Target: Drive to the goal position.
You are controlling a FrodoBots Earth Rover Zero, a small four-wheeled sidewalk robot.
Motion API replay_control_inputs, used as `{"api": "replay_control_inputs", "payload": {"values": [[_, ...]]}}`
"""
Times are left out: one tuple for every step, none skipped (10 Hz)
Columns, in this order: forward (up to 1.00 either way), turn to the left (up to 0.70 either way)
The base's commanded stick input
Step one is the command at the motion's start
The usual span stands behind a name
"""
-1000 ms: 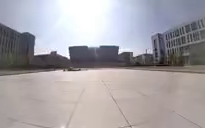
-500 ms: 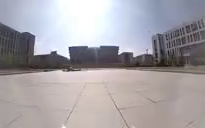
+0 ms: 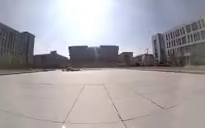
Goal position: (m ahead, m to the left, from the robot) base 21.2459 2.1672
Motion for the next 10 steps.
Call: {"api": "replay_control_inputs", "payload": {"values": [[0.7, -0.35], [0.7, -0.35], [0.7, -0.35], [0.7, -0.35], [0.7, -0.05], [0.7, 0.0], [0.7, 0.0], [0.7, 0.0], [0.7, 0.0], [0.7, 0.0]]}}
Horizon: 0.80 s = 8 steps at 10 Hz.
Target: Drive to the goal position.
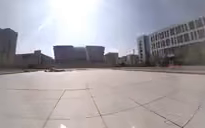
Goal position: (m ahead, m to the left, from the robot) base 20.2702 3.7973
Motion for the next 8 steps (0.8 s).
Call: {"api": "replay_control_inputs", "payload": {"values": [[0.7, 0.0], [0.7, 0.0], [0.7, 0.0], [0.7, 0.0], [0.7, 0.0], [0.7, 0.0], [0.7, 0.0], [0.7, 0.0]]}}
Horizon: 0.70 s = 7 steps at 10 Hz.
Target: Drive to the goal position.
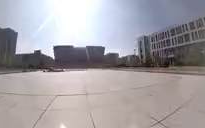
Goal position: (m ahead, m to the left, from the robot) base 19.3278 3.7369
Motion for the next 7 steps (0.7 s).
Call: {"api": "replay_control_inputs", "payload": {"values": [[0.7, 0.0], [0.7, 0.0], [0.7, 0.0], [0.7, 0.0], [0.7, 0.0], [0.7, 0.0], [0.7, 0.0]]}}
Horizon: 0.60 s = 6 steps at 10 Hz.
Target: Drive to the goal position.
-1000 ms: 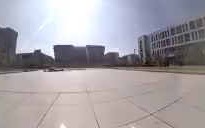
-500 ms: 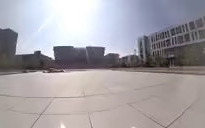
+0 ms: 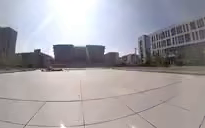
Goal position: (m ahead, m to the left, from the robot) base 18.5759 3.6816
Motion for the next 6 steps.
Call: {"api": "replay_control_inputs", "payload": {"values": [[0.7, 0.0], [0.7, 0.0], [0.7, 0.0], [0.7, 0.0], [0.7, 0.0], [0.7, 0.0]]}}
